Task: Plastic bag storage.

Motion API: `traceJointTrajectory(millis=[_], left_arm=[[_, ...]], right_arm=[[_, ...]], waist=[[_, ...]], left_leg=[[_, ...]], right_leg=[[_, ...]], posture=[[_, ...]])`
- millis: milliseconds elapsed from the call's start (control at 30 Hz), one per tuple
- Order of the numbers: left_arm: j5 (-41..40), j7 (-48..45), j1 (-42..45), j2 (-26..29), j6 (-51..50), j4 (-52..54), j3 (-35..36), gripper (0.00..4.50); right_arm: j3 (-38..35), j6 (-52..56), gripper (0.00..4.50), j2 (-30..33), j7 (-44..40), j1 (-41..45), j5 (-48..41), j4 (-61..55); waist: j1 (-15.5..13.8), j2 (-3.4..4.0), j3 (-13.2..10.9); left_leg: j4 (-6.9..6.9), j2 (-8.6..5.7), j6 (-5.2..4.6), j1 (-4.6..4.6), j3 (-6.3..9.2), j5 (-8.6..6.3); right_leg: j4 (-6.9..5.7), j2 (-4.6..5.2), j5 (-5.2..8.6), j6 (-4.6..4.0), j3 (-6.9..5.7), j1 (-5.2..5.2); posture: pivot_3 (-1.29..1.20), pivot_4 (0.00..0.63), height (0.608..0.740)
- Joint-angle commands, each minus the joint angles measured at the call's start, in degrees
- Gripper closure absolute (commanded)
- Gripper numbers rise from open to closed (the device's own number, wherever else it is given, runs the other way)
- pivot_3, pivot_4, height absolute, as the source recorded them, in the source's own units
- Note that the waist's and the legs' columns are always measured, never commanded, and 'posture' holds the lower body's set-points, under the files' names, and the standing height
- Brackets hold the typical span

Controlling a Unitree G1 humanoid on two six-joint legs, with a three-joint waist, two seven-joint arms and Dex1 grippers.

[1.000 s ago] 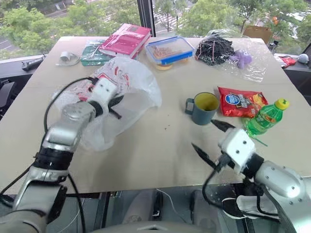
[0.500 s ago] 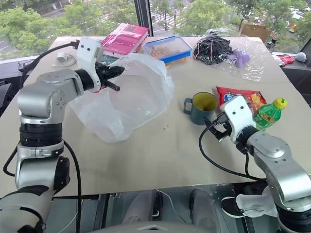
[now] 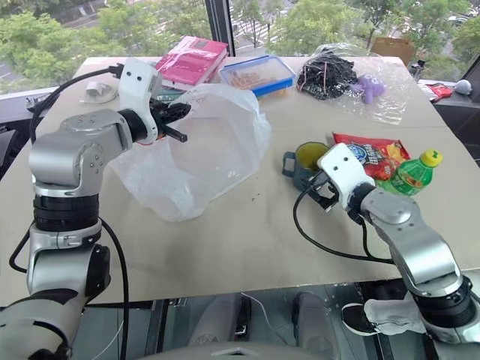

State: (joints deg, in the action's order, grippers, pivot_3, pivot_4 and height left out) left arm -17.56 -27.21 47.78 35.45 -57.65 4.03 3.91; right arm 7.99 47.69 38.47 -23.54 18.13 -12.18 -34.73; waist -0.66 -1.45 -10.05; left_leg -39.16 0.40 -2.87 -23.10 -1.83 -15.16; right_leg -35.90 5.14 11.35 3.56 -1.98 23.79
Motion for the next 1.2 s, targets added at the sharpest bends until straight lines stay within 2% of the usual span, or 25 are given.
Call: traceJointTrajectory(millis=[33, 133, 200, 267, 433, 500, 567, 700, 767, 867, 1033, 1200], left_arm=[[0.4, 0.0, 0.5, 0.5, 1.0, 2.9, -0.2, 4.48], [0.9, -0.3, 0.3, 1.0, 2.0, 3.1, -0.9, 4.48], [1.0, -0.2, 0.1, 0.9, 2.0, 3.5, -0.8, 4.5], [1.1, 0.0, -0.5, 1.0, 1.9, 4.3, -0.8, 4.5], [1.2, 0.6, -1.8, 1.0, 2.2, 5.9, -0.4, 4.5], [0.9, 0.9, -1.9, 0.7, 2.0, 6.1, 0.0, 4.5], [0.6, 1.1, -1.7, 0.4, 1.7, 5.9, 0.4, 4.5], [-0.3, 0.9, -1.2, 0.1, 1.4, 5.4, 0.9, 4.5], [-1.2, 0.5, -0.9, -0.3, 0.9, 5.5, 1.4, 4.5], [-2.2, -0.2, -0.6, 0.0, 0.2, 6.2, 1.7, 4.5], [-4.1, -0.2, 0.7, -0.4, -1.2, 7.8, 2.2, 4.5], [-5.2, -0.5, 0.1, 0.9, -2.7, 10.1, 2.9, 4.5]], right_arm=[[3.3, -3.8, 0.0, 2.9, -4.6, 4.2, 2.9, 2.5], [5.5, -4.9, 0.0, 4.8, -8.5, 7.3, 4.0, 5.7], [6.9, -5.4, 0.52, 6.6, -11.4, 9.1, 5.0, 7.8], [8.9, -7.8, 1.27, 9.3, -15.0, 10.7, 6.9, 9.7], [10.3, -13.1, 3.82, 12.5, -19.9, 12.2, 10.2, 11.0], [9.4, -13.8, 4.36, 12.9, -21.3, 12.9, 10.6, 10.7], [7.5, -15.1, 4.36, 12.7, -22.5, 13.3, 9.5, 9.6], [1.5, -11.2, 4.36, 6.4, -23.8, 14.2, -0.8, 5.0], [0.7, -6.8, 4.36, 1.8, -22.6, 15.3, -5.1, 2.9], [0.3, -0.7, 4.36, -11.9, -18.0, 17.8, -13.3, 4.9], [3.4, -3.3, 4.36, -23.1, -16.6, 22.9, -13.3, 16.8], [4.8, -7.9, 4.36, -27.8, -15.5, 28.9, -9.7, 29.0]], waist=[[0.1, 0.0, 0.0], [0.1, 0.0, 0.0], [0.0, 0.0, 0.0], [-0.1, 0.0, 0.0], [0.0, -0.01, 0.0], [0.0, -0.01, 0.0], [0.0, -0.01, 0.0], [0.1, -0.02, 0.0], [0.1, -0.02, 0.0], [0.3, -0.03, 0.0], [0.0, 0.03, -0.1], [0.1, 0.04, -0.1]], left_leg=[[0.0, 0.0, 0.0, 0.01, 0.0, 0.0], [-0.01, 0.0, -0.03, 0.01, -0.01, -0.02], [-0.01, 0.0, -0.02, 0.0, -0.01, -0.01], [-0.01, 0.0, -0.01, -0.03, 0.01, -0.01], [-0.01, 0.0, 0.0, -0.05, 0.01, 0.0], [-0.01, 0.01, 0.0, -0.05, 0.0, 0.0], [-0.01, 0.01, 0.01, -0.05, 0.0, 0.0], [-0.02, 0.03, 0.01, -0.06, 0.02, 0.0], [-0.02, 0.07, 0.02, -0.05, 0.03, 0.01], [-0.02, 0.13, 0.03, -0.02, 0.05, 0.01], [-0.04, 0.03, 0.03, -0.06, 0.12, 0.02], [-0.04, -0.08, 0.04, -0.1, 0.21, 0.03]], right_leg=[[0.0, 0.0, 0.0, 0.0, 0.0, 0.0], [0.0, 0.0, 0.0, 0.0, 0.01, 0.0], [0.0, 0.0, 0.0, 0.0, 0.0, -0.01], [0.03, 0.0, 0.0, 0.0, -0.01, 0.0], [0.07, 0.02, 0.0, 0.0, -0.01, 0.01], [0.05, 0.01, 0.0, 0.0, -0.01, 0.02], [0.04, 0.01, 0.0, 0.0, 0.0, 0.02], [0.04, 0.01, -0.01, 0.0, -0.01, 0.02], [0.03, -0.01, -0.01, 0.0, -0.02, 0.01], [-0.01, -0.05, -0.01, -0.01, -0.04, 0.01], [-0.04, -0.02, -0.02, -0.02, -0.02, 0.0], [-0.05, -0.04, -0.02, -0.01, 0.04, 0.02]], posture=[[0.0, 0.15, 0.74], [0.0, 0.15, 0.74], [0.0, 0.15, 0.74], [0.0, 0.15, 0.74], [0.0, 0.15, 0.74], [0.0, 0.15, 0.74], [0.0, 0.15, 0.74], [0.0, 0.15, 0.74], [0.0, 0.15, 0.74], [0.0, 0.15, 0.74], [0.0, 0.15, 0.74], [0.0, 0.15, 0.74]])
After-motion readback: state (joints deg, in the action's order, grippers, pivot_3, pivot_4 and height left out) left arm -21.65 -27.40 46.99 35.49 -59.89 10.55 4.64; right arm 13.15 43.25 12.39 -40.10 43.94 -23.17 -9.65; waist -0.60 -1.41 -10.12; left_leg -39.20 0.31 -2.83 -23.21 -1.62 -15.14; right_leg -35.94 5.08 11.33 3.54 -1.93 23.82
